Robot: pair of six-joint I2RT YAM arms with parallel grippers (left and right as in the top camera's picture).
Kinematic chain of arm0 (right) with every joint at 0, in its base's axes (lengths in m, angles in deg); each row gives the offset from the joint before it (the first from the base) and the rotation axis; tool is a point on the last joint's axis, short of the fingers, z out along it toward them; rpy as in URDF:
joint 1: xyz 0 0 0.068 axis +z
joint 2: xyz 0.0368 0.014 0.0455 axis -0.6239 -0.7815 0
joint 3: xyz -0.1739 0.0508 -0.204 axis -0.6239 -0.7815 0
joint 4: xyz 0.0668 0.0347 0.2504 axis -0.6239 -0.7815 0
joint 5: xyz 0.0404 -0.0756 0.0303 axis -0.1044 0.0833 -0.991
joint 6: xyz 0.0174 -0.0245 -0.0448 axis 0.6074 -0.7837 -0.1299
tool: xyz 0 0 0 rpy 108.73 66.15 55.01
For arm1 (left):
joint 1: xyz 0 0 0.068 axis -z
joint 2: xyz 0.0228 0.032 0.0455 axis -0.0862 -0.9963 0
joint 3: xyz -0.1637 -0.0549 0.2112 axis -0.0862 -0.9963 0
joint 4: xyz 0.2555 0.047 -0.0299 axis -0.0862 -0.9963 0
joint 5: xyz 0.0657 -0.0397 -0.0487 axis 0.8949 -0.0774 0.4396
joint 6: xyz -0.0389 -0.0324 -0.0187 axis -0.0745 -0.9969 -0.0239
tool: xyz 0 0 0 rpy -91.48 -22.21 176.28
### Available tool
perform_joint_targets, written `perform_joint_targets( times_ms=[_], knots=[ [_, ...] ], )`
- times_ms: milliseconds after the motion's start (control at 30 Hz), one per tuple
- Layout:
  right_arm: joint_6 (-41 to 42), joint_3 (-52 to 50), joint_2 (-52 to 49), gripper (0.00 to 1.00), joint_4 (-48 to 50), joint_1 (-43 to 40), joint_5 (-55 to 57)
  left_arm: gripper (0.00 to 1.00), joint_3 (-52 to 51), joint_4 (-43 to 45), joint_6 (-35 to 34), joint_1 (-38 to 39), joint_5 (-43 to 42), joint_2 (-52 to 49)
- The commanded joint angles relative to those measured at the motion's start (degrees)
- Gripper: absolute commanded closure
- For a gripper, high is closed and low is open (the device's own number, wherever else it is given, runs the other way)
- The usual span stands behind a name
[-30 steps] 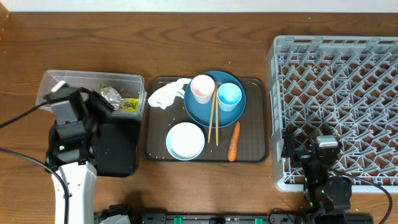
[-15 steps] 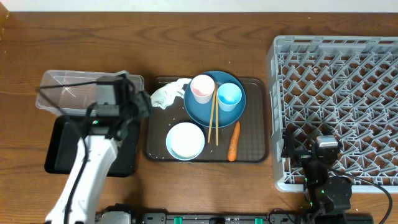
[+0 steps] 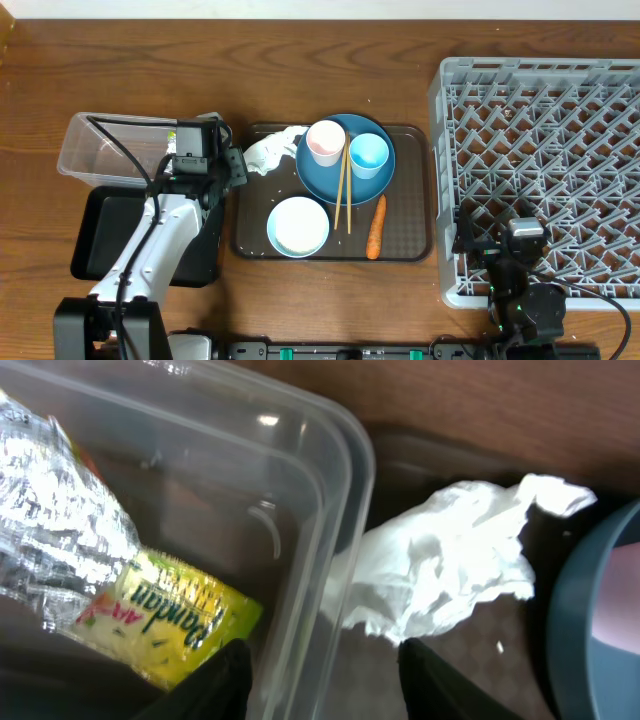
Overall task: Sort waste into correct bins and load items into the dishwasher rack
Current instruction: 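Move left gripper to the white tissue and grasp it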
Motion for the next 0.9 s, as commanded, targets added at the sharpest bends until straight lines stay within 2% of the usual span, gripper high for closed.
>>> perform_joint_targets(
  times_ms=[0, 167, 867],
  knots=[
    [0.4, -0.2, 0.1, 0.01, -0.1, -0.5, 0.6, 0.54, 1.1, 1.1, -0.8, 0.2, 0.3, 0.6],
    [0.4, -0.2, 0.1, 0.01, -0.1, -0.5, 0.6, 0.69, 1.0, 3.9, -1.0, 0.2, -3.2, 0.6],
    [0.4, -0.2, 0.1, 0.01, -0.1, -0.5, 0.6, 0.76, 1.0, 6.0, -1.2, 0.2, -2.3, 0.3]
  ],
)
